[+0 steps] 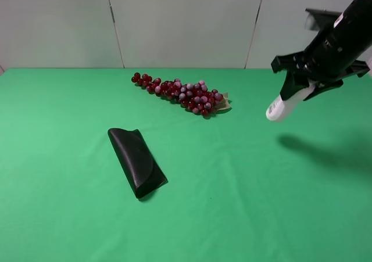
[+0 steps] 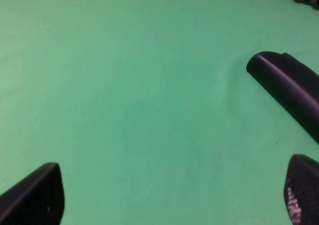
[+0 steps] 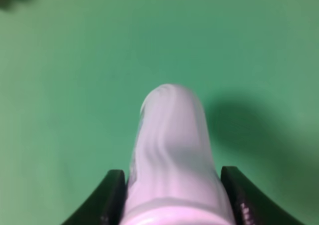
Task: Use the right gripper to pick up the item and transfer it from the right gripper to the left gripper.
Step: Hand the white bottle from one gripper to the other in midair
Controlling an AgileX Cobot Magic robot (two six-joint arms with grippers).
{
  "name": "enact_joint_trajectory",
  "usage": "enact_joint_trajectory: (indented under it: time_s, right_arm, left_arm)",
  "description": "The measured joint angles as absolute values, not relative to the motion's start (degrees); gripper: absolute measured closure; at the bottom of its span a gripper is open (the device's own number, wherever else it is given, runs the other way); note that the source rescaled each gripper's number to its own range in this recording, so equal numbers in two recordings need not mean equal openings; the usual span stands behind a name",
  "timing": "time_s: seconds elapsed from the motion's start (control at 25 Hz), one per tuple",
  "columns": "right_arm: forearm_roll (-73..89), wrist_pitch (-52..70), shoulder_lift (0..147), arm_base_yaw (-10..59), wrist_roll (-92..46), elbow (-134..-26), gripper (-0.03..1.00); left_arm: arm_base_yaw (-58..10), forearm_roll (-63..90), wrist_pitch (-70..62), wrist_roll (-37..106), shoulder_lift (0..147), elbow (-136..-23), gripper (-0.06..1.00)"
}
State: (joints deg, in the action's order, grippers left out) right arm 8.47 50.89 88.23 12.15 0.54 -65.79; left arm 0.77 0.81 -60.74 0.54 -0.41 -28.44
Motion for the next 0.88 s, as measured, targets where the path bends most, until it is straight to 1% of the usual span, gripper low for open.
enact_joint_trajectory:
  time_s: [0.28,0.68,0.76,0.88]
  right_arm:
    - [21.7,48.5,81.7,12.1,-8.2,-63.8,0.95]
    - [50.6,46.4,78.3,12.1,-34.2,-53.4,0.95]
    - [56.2,46.6,78.3,12.1,-39.1,-52.4,0.95]
    - [61.5,46.9,78.3,12.1,-43.1,-52.3,0.95]
  left_arm:
    - [0.8,0.8,-60.7,0.5,-0.4,-28.4,-0.06]
    - [0.8,0.8,-60.7,0.5,-0.4,-28.4,-0.06]
    - [0.8,0.8,-60.7,0.5,-0.4,-28.4,-0.06]
    - [0.8,0.8,-60.7,0.5,-0.4,-28.4,-0.06]
